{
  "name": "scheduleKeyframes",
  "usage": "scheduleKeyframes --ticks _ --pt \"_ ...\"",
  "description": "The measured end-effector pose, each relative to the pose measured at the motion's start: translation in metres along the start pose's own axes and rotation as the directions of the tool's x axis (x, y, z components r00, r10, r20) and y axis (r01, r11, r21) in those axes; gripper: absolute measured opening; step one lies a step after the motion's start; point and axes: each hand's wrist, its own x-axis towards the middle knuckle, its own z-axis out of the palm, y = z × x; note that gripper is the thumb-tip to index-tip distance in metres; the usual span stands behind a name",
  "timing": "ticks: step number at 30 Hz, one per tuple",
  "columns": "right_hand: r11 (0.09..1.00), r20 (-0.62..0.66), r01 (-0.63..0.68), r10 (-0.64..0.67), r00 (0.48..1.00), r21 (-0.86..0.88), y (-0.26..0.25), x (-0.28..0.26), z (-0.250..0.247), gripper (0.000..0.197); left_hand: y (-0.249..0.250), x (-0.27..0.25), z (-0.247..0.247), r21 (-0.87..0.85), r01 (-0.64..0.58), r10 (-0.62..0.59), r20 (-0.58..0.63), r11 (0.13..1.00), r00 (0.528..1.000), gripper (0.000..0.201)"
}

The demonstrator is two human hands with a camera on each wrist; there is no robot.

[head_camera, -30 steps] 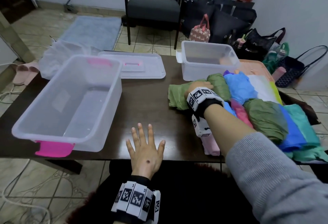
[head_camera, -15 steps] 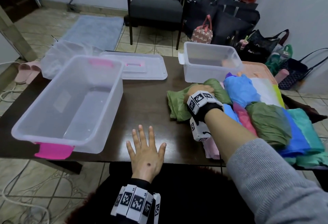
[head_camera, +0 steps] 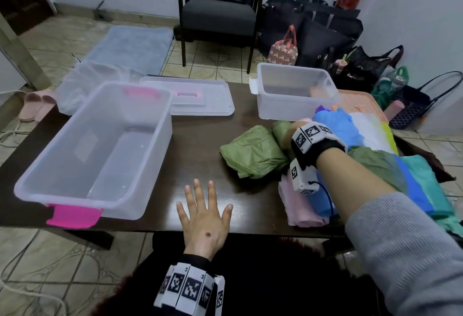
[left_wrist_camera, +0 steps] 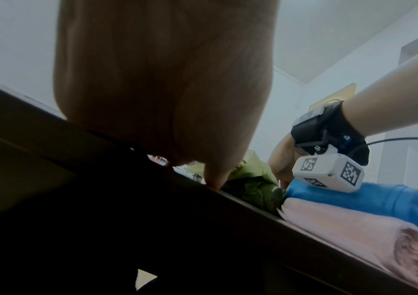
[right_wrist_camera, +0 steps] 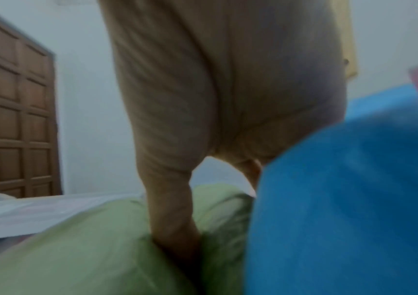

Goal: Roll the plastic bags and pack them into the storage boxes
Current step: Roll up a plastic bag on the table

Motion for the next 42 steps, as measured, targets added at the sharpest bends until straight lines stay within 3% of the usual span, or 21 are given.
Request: scheduleKeyframes --ticks 3,5,8,10,12,13,15,18,20,22,24,26,27,29,30,31,32,34,35,37,42 --pt "0.951 0.125 -0.135 0.103 0.987 0.278 0.001 0.01 -0.001 0.024 0.0 0.0 0.0 -0.004 0.002 -0.002 0.003 1.0 1.0 0.068" --pt "0.802 0.219 -0.255 0.159 0.963 0.541 0.003 0.017 0.001 0.028 0.0 0.0 0.001 -0.006 0.0 0.0 0.006 1.0 1.0 0.068" --pt "0.529 0.184 -0.262 0.198 0.963 0.807 0.015 0.024 -0.013 0.037 0.0 0.001 0.0 0.001 -0.003 0.003 0.001 1.0 1.0 0.068" --pt "0.363 0.141 -0.238 0.273 0.952 0.901 0.023 0.032 -0.027 0.036 0.0 0.0 -0.002 0.0 -0.002 0.002 0.024 1.0 1.0 0.068" --pt "0.274 0.166 -0.227 0.229 0.959 0.935 0.022 0.034 -0.044 0.028 0.002 0.0 -0.008 -0.017 -0.001 0.002 0.052 1.0 0.999 0.07" --pt "0.166 0.195 -0.22 0.157 0.968 0.961 0.021 0.033 -0.052 0.026 0.004 0.0 -0.012 -0.047 0.0 0.002 0.038 0.999 0.999 0.07" --pt "-0.162 0.17 -0.168 -0.003 0.985 0.972 0.014 0.028 -0.067 0.033 0.01 -0.002 -0.026 -0.209 -0.043 0.03 -0.065 0.977 0.997 0.065" --pt "-0.558 0.02 -0.118 -0.18 0.984 0.822 -0.004 0.021 -0.08 0.045 0.033 -0.008 -0.058 -0.564 -0.166 0.113 -0.129 0.809 0.985 0.071" --pt "-0.657 0.01 -0.153 -0.217 0.976 0.738 -0.023 0.017 -0.078 0.062 0.051 -0.005 -0.076 -0.813 -0.108 0.153 -0.024 0.572 0.988 0.073" --pt "-0.618 0.077 -0.165 -0.166 0.983 0.769 -0.047 0.008 -0.068 0.064 0.061 0.004 -0.089 -0.964 0.004 0.16 0.048 0.264 0.986 0.077" --pt "-0.577 0.139 -0.173 -0.103 0.985 0.798 -0.067 0.004 -0.046 0.06 0.063 0.013 -0.097 -0.998 0.048 0.118 0.052 0.035 0.992 0.077" --pt "-0.556 0.162 -0.197 -0.113 0.98 0.807 -0.08 -0.002 -0.024 0.048 0.056 0.017 -0.099 -0.998 0.019 0.062 0.016 -0.061 0.998 0.062" --pt "-0.539 0.179 -0.219 -0.125 0.976 0.813 -0.084 -0.005 -0.016 0.031 0.051 0.019 -0.098 -0.996 0.004 0.034 0.001 -0.088 0.999 0.048" --pt "-0.446 0.244 -0.283 -0.143 0.959 0.849 -0.088 -0.012 -0.006 0.013 0.04 0.025 -0.093 -0.99 0.002 -0.018 0.005 -0.139 1.0 0.032" --pt "-0.327 0.255 -0.282 -0.123 0.959 0.902 -0.089 -0.012 0.0 0.014 0.034 0.028 -0.09 -0.989 0.015 -0.044 0.022 -0.147 0.999 0.031" --pt "-0.126 0.231 -0.238 -0.071 0.97 0.963 -0.089 -0.011 0.007 0.016 0.027 0.031 -0.086 -0.992 0.032 -0.073 0.041 -0.123 0.996 0.031" --pt "0.142 0.16 -0.159 0.003 0.987 0.977 -0.09 -0.008 0.016 0.019 0.02 0.035 -0.083 -0.997 0.052 -0.107 0.058 -0.056 0.993 0.031" --pt "0.694 -0.073 -0.044 0.138 0.988 0.719 -0.087 -0.005 0.033 0.023 0.008 0.043 -0.074 -0.986 0.09 -0.183 0.063 0.139 0.981 0.03" --pt "0.84 -0.179 -0.021 0.14 0.974 0.543 -0.085 -0.004 0.04 0.028 0.003 0.045 -0.069 -0.974 0.106 -0.203 0.065 0.201 0.977 0.028" --pt "0.932 -0.237 0.0 0.093 0.967 0.364 -0.076 0.0 0.05 0.032 -0.003 0.046 -0.065 -0.96 0.147 -0.188 0.103 0.237 0.977 0.027" --pt "0.847 -0.098 -0.176 0.257 0.961 0.501 -0.056 0.013 0.051 0.033 -0.013 0.041 -0.064 -0.897 0.214 -0.069 0.203 0.387 0.977 0.026"
